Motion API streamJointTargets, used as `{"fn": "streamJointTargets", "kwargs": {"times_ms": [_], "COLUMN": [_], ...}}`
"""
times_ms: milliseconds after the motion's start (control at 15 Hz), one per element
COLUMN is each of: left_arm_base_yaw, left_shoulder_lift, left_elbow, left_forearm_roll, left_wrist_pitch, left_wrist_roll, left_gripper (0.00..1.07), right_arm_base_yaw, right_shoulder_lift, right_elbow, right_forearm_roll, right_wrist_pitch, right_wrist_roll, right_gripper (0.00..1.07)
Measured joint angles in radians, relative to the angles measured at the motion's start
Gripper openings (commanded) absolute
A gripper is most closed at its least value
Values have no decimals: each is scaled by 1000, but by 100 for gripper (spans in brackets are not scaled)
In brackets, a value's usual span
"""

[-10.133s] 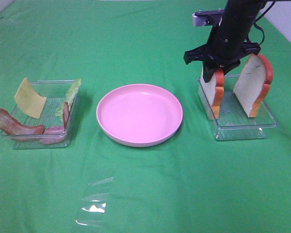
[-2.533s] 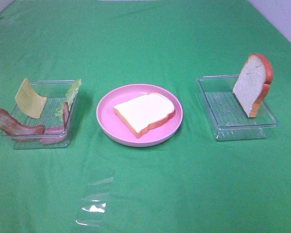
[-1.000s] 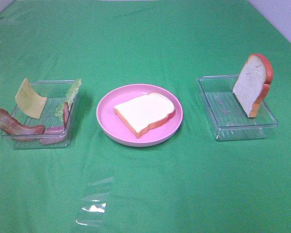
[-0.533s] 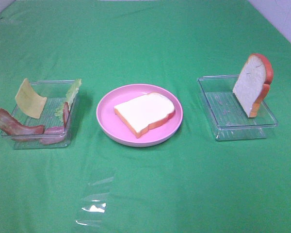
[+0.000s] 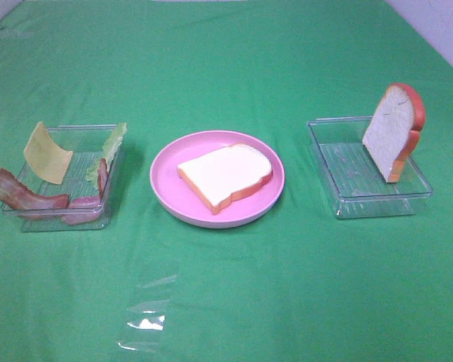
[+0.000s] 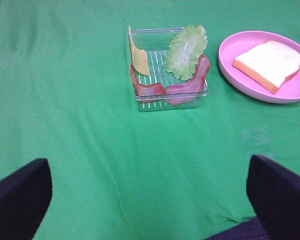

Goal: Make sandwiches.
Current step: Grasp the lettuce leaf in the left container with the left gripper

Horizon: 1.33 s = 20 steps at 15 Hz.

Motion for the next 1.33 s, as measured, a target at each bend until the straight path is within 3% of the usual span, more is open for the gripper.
{"fn": "streamJointTargets", "kwargs": {"times_ms": [267, 1000, 1333], "left_arm_base_yaw": [0, 0, -13], "left_shoulder_lift": [279, 1005, 1236], "left_elbow": [-176, -419, -578], "left_forearm_roll": [1, -40, -42], "left_wrist_pitch": [-17, -31, -31], "left_wrist_roll": [-3, -38, -131], "left_gripper": [98, 98, 98], "right_arm_base_yaw": [0, 0, 0], "right_shoulder_lift": [0, 0, 0], "right_elbow": [0, 0, 0], "right_forearm_roll": [0, 0, 0], "right_wrist_pitch": [0, 0, 0], "right_wrist_roll": [0, 0, 0], "right_gripper": [98, 98, 98]}}
